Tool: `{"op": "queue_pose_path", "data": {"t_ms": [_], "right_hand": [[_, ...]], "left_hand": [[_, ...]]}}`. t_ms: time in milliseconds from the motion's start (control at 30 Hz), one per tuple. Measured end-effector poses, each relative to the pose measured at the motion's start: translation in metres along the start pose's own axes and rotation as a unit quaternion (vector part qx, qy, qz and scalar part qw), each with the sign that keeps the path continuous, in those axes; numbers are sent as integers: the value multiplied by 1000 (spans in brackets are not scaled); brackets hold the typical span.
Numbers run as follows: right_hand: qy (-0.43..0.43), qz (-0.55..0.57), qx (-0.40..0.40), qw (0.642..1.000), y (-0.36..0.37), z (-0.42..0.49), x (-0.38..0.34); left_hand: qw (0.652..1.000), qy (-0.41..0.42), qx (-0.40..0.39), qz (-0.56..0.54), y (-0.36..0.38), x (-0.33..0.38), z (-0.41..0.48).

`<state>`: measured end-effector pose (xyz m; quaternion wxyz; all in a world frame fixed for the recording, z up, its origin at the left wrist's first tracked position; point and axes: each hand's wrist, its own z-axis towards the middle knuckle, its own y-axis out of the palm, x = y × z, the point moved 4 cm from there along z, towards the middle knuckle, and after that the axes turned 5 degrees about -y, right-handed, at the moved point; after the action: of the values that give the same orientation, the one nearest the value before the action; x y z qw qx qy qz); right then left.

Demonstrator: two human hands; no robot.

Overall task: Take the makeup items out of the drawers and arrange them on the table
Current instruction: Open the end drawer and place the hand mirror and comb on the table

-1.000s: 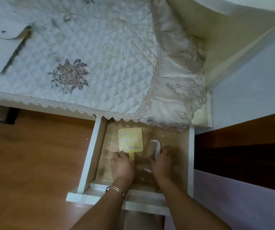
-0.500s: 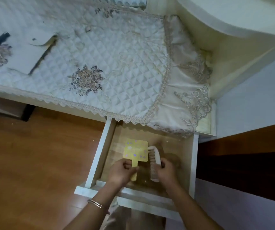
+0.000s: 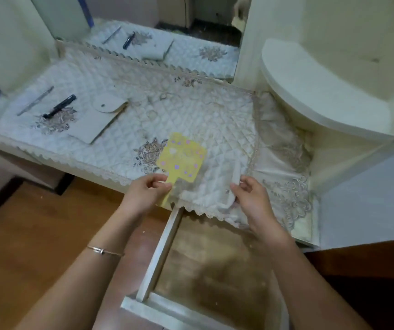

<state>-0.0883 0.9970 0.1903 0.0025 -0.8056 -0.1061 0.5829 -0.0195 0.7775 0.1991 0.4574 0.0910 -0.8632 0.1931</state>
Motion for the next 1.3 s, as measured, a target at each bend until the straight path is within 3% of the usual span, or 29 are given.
{"op": "queue_pose_path", "data": {"t_ms": [167, 300, 433, 567, 800, 967, 1100, 1300], "right_hand": [[32, -73, 33, 996, 37, 83, -7], [31, -157, 58, 985, 58, 114, 0], [-18, -259, 63, 964, 59, 112, -1], [-70, -258, 51, 962, 53, 89, -1], [-104, -264, 43, 958, 7, -28, 34], [-8, -359, 39, 932, -37, -147, 114], [88, -411, 82, 904, -62, -224, 172], [135, -365, 125, 913, -71, -270, 194]], "left_hand": [[996, -15, 91, 3, 6, 19, 65], [984, -18, 151, 96, 4, 14, 95], [962, 39, 167, 211, -2, 9, 99], [952, 76, 166, 247, -3, 6, 79], [934, 159, 59, 314, 1, -62, -16], [915, 174, -45, 362, 0, -135, -83], [896, 117, -92, 418, -10, -179, -105], [910, 67, -109, 395, -24, -202, -121]]}}
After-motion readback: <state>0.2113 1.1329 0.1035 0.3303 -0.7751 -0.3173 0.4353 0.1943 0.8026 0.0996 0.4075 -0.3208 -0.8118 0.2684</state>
